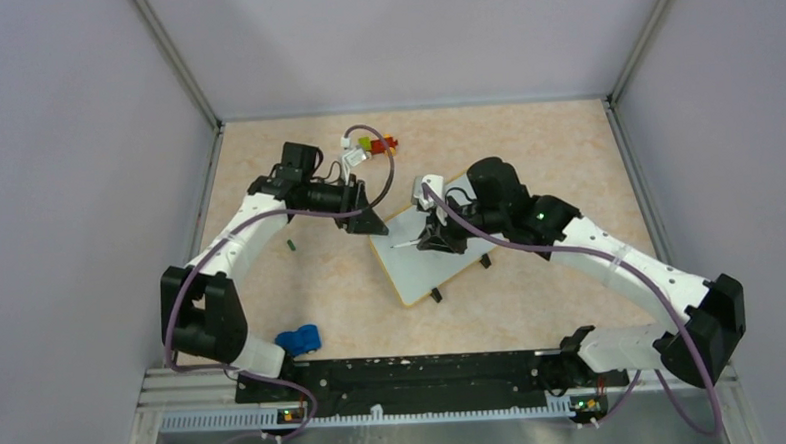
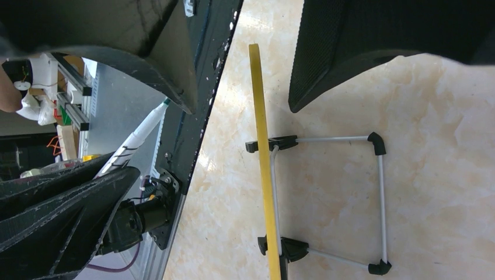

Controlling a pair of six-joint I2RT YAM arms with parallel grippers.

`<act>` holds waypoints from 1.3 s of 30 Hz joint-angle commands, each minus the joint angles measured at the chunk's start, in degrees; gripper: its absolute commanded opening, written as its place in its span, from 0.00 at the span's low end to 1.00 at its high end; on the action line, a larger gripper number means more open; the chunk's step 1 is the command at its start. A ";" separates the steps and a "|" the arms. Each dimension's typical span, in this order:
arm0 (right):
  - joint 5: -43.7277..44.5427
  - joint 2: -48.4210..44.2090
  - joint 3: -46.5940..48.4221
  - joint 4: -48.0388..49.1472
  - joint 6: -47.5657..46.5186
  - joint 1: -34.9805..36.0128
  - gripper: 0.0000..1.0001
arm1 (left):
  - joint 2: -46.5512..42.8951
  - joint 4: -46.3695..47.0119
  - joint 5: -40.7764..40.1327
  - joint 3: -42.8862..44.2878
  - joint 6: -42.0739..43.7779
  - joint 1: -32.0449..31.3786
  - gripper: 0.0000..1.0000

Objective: Write a sentence on the whiteboard
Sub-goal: Adjust the whiteboard on the whiteboard stand, then hold the whiteboard on the whiteboard stand.

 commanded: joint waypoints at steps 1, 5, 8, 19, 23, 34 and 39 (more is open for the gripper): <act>1.45 1.06 0.82 3.98 -1.67 1.45 0.00 | 1.72 -0.61 0.02 3.29 2.34 -1.44 0.60; 1.04 1.64 0.64 4.26 -2.68 1.46 0.00 | 4.60 -1.89 -0.48 5.07 3.32 -2.26 0.45; 1.05 1.91 0.05 4.75 -3.44 1.43 0.00 | 6.97 -2.95 -0.69 6.82 4.32 -2.42 0.35; 1.66 3.65 -0.72 6.06 -5.64 1.46 0.00 | 11.73 -5.43 -1.36 11.96 6.57 -3.18 0.16; 1.80 3.55 -1.17 6.41 -5.91 1.44 0.00 | 12.84 -7.27 -2.23 13.49 8.57 -4.57 0.08; 4.60 3.00 -2.22 7.64 -5.72 1.43 0.00 | 14.87 -10.03 -3.10 15.91 10.74 -6.01 0.21; 7.50 2.85 -2.39 9.47 -4.52 1.52 0.00 | 14.17 -14.10 -0.57 18.89 11.85 -4.01 0.35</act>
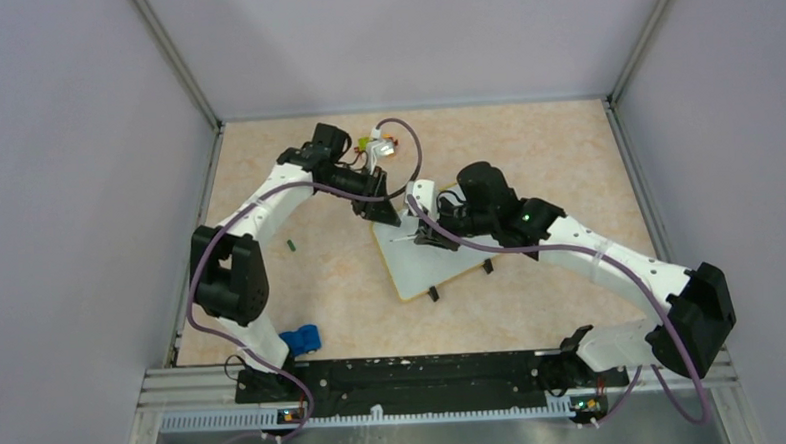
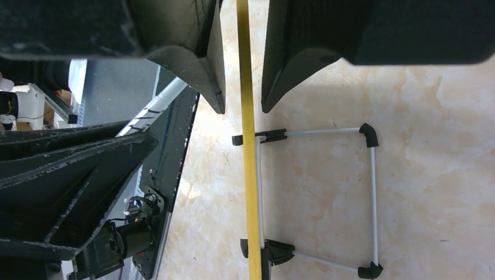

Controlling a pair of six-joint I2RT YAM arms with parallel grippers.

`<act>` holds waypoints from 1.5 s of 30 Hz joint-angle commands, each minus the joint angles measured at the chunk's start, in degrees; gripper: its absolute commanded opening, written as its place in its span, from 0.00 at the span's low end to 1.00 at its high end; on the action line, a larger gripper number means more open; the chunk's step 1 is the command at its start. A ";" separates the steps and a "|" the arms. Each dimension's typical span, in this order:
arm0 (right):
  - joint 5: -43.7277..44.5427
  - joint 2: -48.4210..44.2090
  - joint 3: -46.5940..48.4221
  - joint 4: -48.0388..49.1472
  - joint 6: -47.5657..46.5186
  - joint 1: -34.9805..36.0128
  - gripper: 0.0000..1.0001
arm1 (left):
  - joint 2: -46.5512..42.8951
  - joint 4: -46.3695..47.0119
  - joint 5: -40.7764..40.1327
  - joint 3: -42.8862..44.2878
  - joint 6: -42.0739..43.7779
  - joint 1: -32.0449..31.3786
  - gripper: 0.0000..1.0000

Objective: Write a sentence on the whiteboard
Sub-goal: Hold the whiteboard on the whiteboard stand, then write a sentence on the whiteboard.

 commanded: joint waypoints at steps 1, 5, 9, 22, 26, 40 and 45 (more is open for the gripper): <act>2.61 -0.87 0.06 4.59 0.89 0.59 0.00 | -0.75 -4.34 2.88 3.76 2.29 1.80 0.35; 2.58 -0.50 0.90 5.50 2.32 0.59 0.00 | -3.15 -2.46 4.10 1.30 1.13 3.42 0.36; 2.75 0.63 2.41 5.73 3.40 0.58 0.00 | -4.07 -1.11 4.23 -0.44 0.57 3.57 0.32; 2.70 1.88 3.50 7.26 6.81 0.58 0.00 | -2.44 -0.62 6.27 0.17 -0.07 3.59 0.16; 2.61 2.83 4.44 7.29 6.88 0.68 0.00 | -2.48 -0.42 5.88 0.05 -0.38 3.57 0.10; 3.20 3.99 4.94 8.81 7.33 2.02 0.00 | -2.13 0.11 5.38 -0.30 -1.07 3.60 0.00; 3.99 4.44 5.03 9.25 7.33 1.99 0.00 | -2.13 0.28 5.35 -0.32 -1.25 3.57 0.00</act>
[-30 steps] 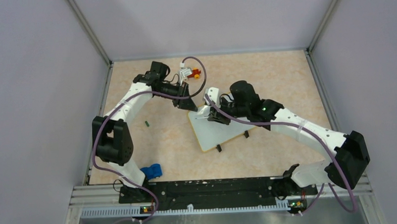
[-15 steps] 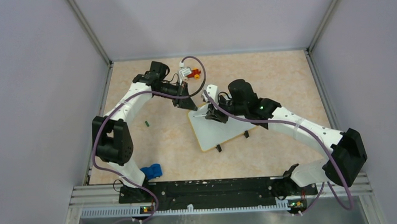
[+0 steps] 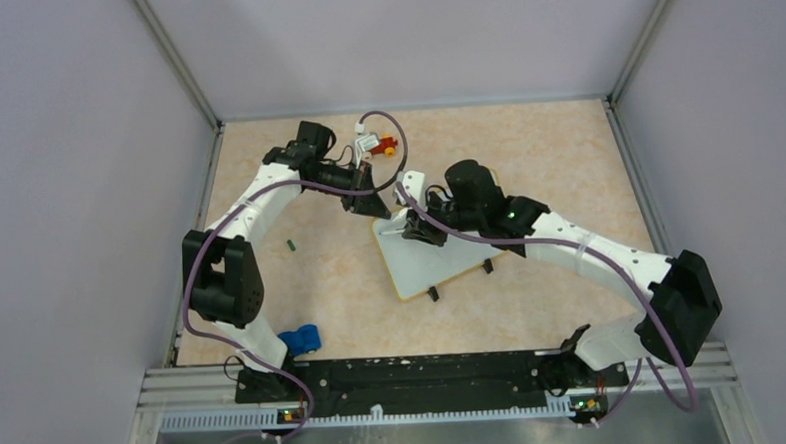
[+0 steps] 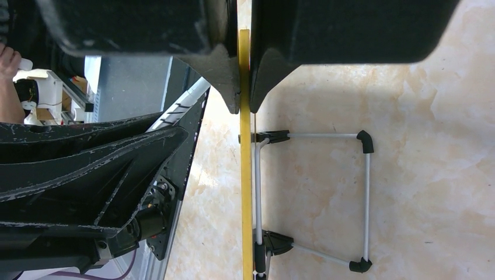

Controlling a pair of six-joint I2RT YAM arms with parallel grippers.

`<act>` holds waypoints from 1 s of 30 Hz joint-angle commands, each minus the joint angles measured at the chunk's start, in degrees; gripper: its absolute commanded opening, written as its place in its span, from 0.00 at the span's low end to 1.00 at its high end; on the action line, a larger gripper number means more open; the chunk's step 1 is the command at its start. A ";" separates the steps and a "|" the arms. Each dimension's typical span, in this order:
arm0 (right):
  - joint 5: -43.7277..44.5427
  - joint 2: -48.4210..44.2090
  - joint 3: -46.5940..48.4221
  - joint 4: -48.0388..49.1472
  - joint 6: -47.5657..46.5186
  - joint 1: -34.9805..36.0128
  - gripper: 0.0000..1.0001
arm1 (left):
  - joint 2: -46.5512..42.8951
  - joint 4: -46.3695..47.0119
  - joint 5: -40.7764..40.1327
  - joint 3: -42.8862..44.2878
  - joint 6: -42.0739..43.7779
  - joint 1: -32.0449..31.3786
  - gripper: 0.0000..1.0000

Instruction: Write a sentence on the whiteboard

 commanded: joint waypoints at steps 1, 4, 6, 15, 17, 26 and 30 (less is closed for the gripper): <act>0.83 0.20 3.60 2.90 0.68 0.62 0.00 | -0.79 1.90 1.57 -0.35 -0.21 -0.11 0.00; 1.27 0.40 3.72 3.23 0.75 0.62 0.00 | -0.69 2.01 1.53 -0.45 -0.25 -0.16 0.00; 1.30 0.40 3.53 3.54 0.68 0.64 0.00 | -0.77 2.01 1.57 -0.43 -0.21 -0.15 0.00; 1.36 1.24 3.99 3.56 0.38 0.61 0.00 | -0.53 2.19 1.31 -0.35 -0.46 -0.16 0.00; 1.79 1.45 3.84 3.48 0.33 0.64 0.00 | -0.52 2.19 1.21 -0.41 -0.43 -0.16 0.00; 3.10 1.35 2.15 2.47 -0.41 0.61 0.00 | -0.49 2.19 1.11 -0.29 -0.30 -0.16 0.00; 3.27 1.26 1.47 1.83 -0.70 0.62 0.00 | -0.49 2.10 0.98 -0.30 -0.21 -0.16 0.00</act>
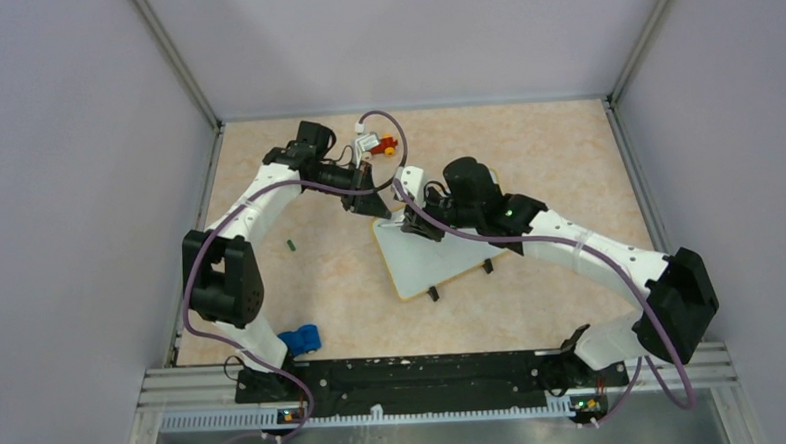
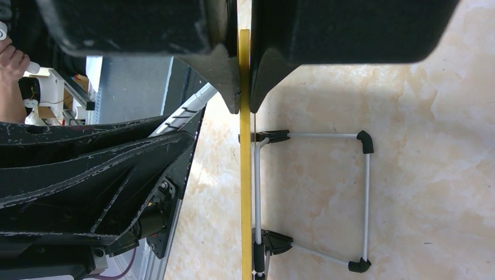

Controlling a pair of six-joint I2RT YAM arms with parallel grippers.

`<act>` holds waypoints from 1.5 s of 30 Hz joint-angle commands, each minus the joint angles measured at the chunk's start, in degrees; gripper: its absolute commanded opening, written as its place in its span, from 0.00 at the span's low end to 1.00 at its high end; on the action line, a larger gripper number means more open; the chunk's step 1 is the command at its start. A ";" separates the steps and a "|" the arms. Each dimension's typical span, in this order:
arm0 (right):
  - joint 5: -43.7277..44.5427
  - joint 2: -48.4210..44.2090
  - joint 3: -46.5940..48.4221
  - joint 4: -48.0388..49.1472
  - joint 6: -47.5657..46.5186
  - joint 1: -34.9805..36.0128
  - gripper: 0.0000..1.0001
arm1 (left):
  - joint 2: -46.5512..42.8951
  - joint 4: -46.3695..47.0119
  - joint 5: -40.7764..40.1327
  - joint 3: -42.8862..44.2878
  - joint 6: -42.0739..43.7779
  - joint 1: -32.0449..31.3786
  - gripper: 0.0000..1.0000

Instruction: Write a sentence on the whiteboard

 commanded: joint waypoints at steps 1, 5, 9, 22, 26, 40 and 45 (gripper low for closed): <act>0.49 0.02 0.26 0.26 -0.66 0.65 0.00 | -0.43 1.57 1.15 -0.19 0.61 -0.16 0.00; 0.37 -0.23 -0.58 -0.16 -0.80 0.61 0.00 | -0.52 1.57 1.09 -0.35 0.57 -0.16 0.00; 0.24 -0.50 -1.23 -0.82 -0.97 0.63 0.00 | -0.50 1.57 1.01 -0.27 0.62 -0.14 0.00; 0.55 -1.95 -2.94 -1.19 -0.98 0.62 0.00 | -0.35 1.66 1.02 -0.44 0.62 -0.16 0.00; 1.60 -1.75 -1.94 -0.60 -0.48 0.57 0.00 | -0.58 1.66 0.93 -0.63 0.58 -0.11 0.00; 4.19 -1.22 0.72 1.44 0.37 -0.43 0.00 | -0.65 1.66 0.82 -0.88 0.70 -0.12 0.00; 4.70 -1.05 1.69 1.61 0.37 -0.93 0.00 | -0.53 1.67 0.84 -0.83 0.67 -0.16 0.00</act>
